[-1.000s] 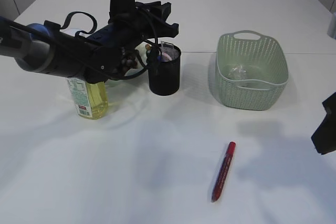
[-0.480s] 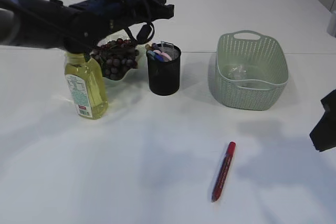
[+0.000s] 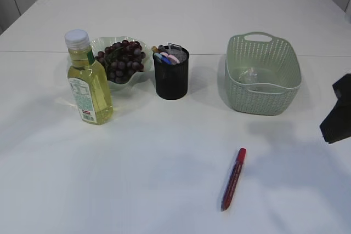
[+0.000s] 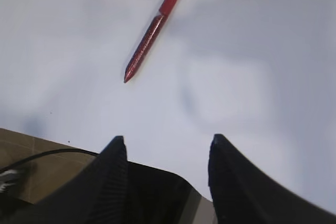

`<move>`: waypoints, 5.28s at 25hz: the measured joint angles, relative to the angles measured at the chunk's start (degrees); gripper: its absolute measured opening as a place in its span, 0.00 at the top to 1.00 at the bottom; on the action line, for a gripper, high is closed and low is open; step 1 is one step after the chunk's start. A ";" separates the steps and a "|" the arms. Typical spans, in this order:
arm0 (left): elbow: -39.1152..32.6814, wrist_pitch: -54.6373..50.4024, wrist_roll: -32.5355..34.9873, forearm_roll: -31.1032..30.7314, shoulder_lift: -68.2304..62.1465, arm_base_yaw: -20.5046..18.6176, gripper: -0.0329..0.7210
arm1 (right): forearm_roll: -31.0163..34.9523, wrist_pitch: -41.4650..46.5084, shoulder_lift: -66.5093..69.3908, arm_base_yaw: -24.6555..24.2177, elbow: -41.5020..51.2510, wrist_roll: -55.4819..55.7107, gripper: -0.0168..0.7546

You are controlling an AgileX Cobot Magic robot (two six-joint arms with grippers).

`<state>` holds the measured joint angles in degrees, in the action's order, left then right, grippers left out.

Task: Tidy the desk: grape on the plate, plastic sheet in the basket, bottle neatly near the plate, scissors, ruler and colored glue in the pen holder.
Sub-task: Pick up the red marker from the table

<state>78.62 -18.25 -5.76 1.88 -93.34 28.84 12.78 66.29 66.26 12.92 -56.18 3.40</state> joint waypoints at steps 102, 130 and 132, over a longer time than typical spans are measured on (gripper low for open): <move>0.00 -50.33 0.00 -6.93 29.57 0.00 0.67 | -13.73 -13.18 49.22 16.89 -16.81 44.56 0.46; 0.00 -50.33 0.00 -7.99 29.57 0.00 0.67 | -11.53 -15.14 51.84 16.89 -17.18 43.62 0.67; 0.00 -50.33 0.00 -8.35 29.57 0.00 0.67 | -11.33 -15.14 51.84 16.89 -17.18 43.36 0.72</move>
<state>78.62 -68.58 -5.76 -6.47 -63.77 28.84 1.45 51.15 118.10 29.81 -73.36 46.75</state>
